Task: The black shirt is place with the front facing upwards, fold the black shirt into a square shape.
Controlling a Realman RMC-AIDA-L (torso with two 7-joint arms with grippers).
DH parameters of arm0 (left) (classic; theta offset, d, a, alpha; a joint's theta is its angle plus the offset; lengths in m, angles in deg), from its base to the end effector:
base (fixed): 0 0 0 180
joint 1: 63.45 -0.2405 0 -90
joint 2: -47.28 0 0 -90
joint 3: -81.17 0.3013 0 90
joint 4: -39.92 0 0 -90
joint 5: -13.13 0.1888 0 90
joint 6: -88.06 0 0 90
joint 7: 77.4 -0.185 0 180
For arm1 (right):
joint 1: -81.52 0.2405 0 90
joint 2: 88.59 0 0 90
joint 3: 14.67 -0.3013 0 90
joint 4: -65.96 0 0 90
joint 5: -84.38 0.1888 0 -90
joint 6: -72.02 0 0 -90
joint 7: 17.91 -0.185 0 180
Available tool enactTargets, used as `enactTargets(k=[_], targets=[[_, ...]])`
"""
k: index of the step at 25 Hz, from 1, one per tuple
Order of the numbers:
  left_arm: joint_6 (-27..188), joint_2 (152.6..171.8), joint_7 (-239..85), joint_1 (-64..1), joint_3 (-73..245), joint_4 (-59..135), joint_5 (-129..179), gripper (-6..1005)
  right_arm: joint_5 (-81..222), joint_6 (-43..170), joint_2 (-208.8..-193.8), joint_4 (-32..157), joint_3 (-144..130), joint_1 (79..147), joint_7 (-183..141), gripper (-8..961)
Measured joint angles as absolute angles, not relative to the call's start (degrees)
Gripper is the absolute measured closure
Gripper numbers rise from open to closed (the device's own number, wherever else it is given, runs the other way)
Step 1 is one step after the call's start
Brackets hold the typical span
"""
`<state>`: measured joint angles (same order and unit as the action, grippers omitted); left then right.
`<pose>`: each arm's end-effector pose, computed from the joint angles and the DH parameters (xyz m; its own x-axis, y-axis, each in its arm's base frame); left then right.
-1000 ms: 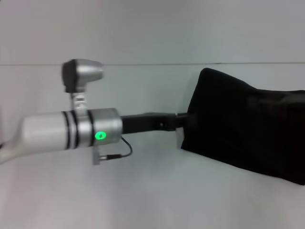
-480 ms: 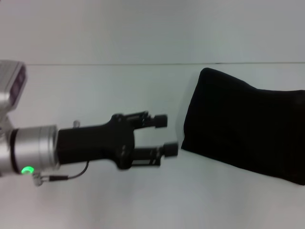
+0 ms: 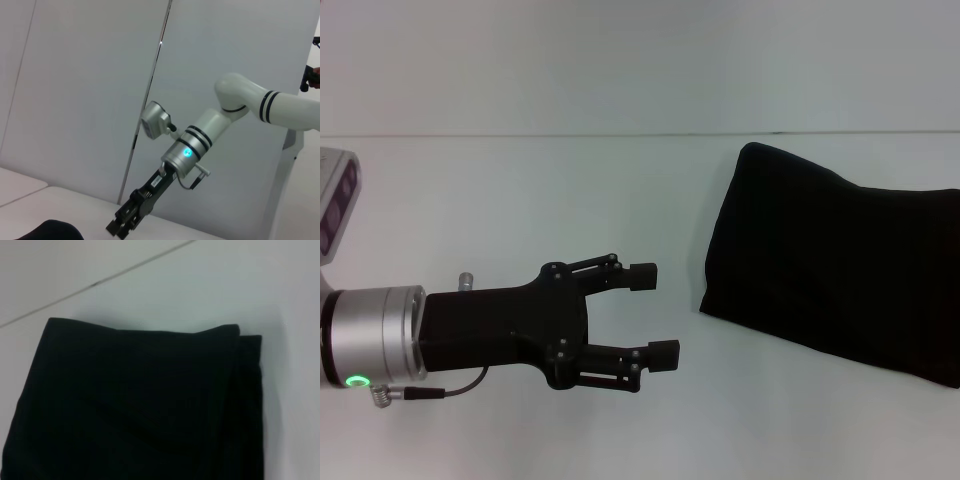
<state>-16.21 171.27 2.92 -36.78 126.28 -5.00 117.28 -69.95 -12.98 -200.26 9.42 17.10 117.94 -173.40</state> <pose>-0.2071 0.2969 -0.0630 0.7059 0.2551 0.6608 0.2873 -0.9558 0.0621 0.3559 0.3989 0.0600 0.0611 -0.8990 -0.4336 -0.9398 0.0944 -0.3283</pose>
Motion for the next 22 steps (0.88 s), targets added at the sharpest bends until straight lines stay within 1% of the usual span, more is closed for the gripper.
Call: enactTargets(k=[2, 4, 7, 22], targets=[[-16.21, 171.28, 2.88, -36.81, 126.26, -5.02, 117.37, 50, -70.03, -11.31, -200.10, 12.24, 17.61, 118.59, -173.06, 56], [-16.17, 171.33, 2.81, -36.88, 126.25, -5.03, 117.33, 50, -70.57, -9.24, -199.56, 15.71, 19.12, 119.54, -172.85, 56], [-16.17, 171.36, 2.74, -36.91, 126.25, -5.04, 117.15, 51, -71.13, -7.74, -199.39, 17.19, 20.30, 120.14, -172.82, 56], [-15.98, 171.47, 2.67, -36.75, 126.26, -4.65, 116.92, 50, -71.47, -4.64, -199.86, 21.29, 22.83, 122.62, -171.70, 56]])
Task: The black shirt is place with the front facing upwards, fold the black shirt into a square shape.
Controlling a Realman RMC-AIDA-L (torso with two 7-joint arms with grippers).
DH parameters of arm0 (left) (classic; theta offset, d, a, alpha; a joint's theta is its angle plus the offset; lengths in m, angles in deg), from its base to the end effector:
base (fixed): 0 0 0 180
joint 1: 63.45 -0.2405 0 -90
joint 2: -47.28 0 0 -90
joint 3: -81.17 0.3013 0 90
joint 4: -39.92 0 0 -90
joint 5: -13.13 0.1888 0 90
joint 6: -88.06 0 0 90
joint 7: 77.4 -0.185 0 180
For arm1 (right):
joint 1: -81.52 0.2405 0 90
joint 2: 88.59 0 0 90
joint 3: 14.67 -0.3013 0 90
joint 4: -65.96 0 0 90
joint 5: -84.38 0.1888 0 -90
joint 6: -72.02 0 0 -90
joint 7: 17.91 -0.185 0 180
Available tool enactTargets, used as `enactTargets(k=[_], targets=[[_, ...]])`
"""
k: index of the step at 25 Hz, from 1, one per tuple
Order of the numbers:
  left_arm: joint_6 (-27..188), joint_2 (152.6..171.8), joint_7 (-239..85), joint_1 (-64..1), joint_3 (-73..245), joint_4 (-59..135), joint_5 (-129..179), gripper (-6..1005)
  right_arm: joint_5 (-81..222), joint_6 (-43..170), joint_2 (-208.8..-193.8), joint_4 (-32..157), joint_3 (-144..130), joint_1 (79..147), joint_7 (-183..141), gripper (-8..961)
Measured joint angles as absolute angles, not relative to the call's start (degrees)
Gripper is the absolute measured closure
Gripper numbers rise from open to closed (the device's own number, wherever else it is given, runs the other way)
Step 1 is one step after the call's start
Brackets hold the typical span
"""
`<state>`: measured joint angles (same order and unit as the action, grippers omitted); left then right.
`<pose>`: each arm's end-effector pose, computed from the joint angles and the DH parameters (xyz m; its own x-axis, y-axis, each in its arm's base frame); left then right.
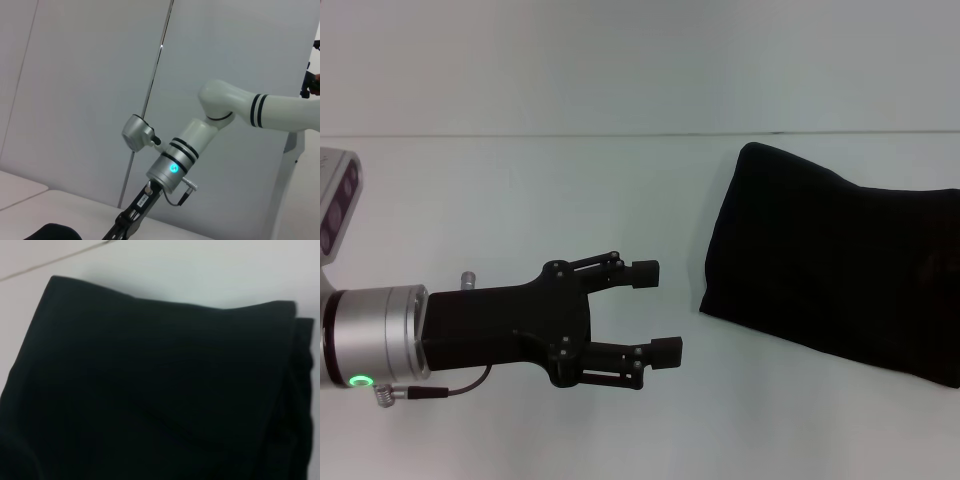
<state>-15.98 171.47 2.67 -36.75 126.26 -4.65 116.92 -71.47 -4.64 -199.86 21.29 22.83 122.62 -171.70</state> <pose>-0.2059 0.2972 -0.0642 0.6993 0.2545 0.6680 0.2891 -0.9553 0.0614 0.3492 0.4193 0.0218 0.1262 -0.9332 -0.3365 -0.9221 0.0147 -0.3866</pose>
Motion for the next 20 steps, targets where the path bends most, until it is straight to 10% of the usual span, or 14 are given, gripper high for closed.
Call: enactTargets(k=[20], targets=[[-16.44, 171.47, 2.82, -36.94, 124.94, -4.43, 116.83, 51, -70.83, -4.14, -200.49, 23.71, 23.32, 125.85, -169.00, 56]])
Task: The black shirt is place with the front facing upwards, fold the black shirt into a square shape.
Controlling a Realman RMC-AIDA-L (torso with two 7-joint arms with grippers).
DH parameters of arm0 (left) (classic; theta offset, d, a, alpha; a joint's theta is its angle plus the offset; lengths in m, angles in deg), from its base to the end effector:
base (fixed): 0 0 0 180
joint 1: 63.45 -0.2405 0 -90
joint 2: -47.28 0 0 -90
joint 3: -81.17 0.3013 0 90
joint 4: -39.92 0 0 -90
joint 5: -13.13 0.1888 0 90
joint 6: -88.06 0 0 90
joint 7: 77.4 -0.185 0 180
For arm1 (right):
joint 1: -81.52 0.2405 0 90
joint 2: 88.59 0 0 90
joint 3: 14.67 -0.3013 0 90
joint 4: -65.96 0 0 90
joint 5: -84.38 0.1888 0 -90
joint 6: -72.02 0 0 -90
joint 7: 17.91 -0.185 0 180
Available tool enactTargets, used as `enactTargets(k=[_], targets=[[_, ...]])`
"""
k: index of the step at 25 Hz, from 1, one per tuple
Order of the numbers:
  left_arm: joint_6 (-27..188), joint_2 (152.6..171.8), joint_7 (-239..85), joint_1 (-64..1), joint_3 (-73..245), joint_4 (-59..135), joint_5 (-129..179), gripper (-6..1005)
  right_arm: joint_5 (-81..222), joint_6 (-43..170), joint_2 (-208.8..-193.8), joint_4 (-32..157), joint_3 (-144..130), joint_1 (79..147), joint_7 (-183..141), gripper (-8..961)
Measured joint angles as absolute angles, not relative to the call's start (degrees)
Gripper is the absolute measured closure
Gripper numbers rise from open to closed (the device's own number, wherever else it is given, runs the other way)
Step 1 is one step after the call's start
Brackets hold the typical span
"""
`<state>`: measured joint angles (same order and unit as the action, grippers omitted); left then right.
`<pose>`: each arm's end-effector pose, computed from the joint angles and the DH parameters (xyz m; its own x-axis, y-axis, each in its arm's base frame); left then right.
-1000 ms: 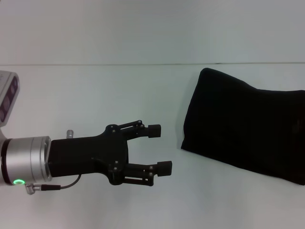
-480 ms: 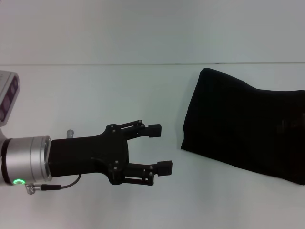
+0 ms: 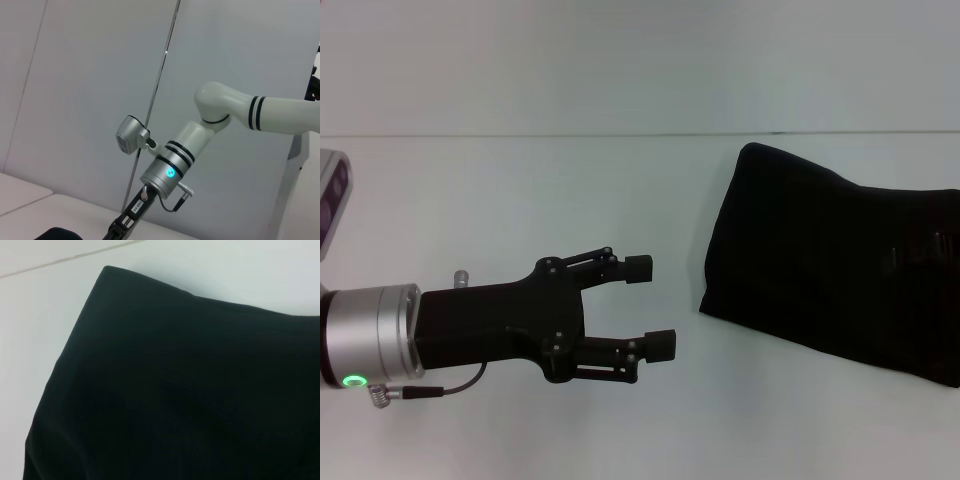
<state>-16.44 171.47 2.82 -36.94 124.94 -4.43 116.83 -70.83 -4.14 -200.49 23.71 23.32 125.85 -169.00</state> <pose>-0.2075 0.2975 -0.0609 0.6850 0.2593 0.6808 0.3026 -0.9514 0.0578 0.3255 0.4319 0.0062 0.1983 -0.9351 -0.2938 -0.9237 -0.0780 -0.3752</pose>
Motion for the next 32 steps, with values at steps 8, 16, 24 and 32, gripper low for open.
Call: enactTargets(k=[8, 16, 24, 32], targets=[[-16.44, 171.47, 3.02, -37.00, 124.86, -4.43, 116.54, 50, -70.83, -3.69, -200.59, 24.37, 23.93, 126.23, -168.41, 56], [-16.89, 171.47, 3.07, -37.00, 124.78, -4.47, 116.35, 50, -70.83, -3.52, -201.09, 25.37, 25.46, 127.36, -166.92, 56], [-17.60, 171.37, 3.14, -37.00, 123.33, -4.46, 116.20, 50, -70.82, -3.73, -200.13, 25.07, 23.81, 125.91, -167.66, 56], [-17.80, 171.37, 3.23, -37.00, 123.26, -4.46, 115.34, 51, -67.71, -6.33, -198.73, 23.78, 19.22, 122.66, -166.45, 56]])
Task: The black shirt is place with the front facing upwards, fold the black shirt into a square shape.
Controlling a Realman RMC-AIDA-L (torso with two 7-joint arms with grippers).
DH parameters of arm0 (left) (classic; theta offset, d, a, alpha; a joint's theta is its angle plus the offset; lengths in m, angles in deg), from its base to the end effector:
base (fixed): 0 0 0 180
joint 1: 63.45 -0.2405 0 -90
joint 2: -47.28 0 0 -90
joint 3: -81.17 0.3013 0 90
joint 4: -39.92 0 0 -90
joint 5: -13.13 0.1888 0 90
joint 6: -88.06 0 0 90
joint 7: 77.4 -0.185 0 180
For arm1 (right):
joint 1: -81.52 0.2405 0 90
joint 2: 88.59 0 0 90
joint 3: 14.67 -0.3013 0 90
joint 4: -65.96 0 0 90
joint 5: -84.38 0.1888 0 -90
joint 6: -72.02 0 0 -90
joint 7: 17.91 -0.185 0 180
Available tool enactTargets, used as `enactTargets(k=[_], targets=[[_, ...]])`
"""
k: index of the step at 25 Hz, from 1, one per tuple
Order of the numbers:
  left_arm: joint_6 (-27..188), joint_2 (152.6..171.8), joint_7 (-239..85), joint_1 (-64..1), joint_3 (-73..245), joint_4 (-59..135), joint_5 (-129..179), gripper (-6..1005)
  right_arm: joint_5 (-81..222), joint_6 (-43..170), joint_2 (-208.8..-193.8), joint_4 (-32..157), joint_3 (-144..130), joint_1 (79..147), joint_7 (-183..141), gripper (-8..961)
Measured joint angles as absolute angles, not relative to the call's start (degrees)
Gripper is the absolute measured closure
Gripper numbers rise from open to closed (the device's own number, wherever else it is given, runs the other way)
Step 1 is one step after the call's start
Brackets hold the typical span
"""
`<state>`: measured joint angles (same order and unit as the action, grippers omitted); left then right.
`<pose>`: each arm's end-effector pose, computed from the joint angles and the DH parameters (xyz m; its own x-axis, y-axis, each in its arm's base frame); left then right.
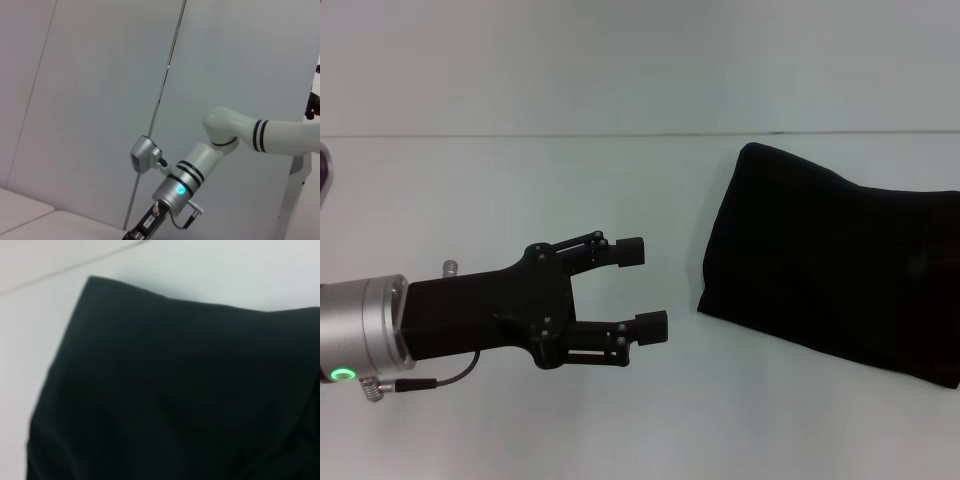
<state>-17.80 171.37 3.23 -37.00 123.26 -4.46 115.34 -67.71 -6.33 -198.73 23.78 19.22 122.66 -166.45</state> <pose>-0.2053 0.2986 -0.0522 0.6548 0.2502 0.7132 0.3057 -0.9507 0.0528 0.3439 0.4185 0.0235 0.1430 -0.9275 -0.3455 -0.9503 -0.0310 -0.3099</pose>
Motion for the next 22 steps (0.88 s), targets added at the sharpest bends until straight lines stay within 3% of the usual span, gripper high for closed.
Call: enactTargets(k=[6, 11, 22], targets=[[-17.56, 171.29, 4.02, -36.77, 123.26, -4.46, 114.97, 51, -64.43, -5.77, -197.55, 22.72, 17.01, 119.59, -166.72, 56], [-17.28, 171.29, 4.28, -36.58, 123.08, -4.46, 114.87, 51, -66.43, -2.13, -197.22, 22.32, 17.66, 120.76, -168.45, 56], [-17.05, 171.29, 4.69, -36.91, 121.87, -4.37, 114.87, 50, -72.31, 3.15, -198.60, 22.28, 21.00, 125.31, -170.40, 56]])
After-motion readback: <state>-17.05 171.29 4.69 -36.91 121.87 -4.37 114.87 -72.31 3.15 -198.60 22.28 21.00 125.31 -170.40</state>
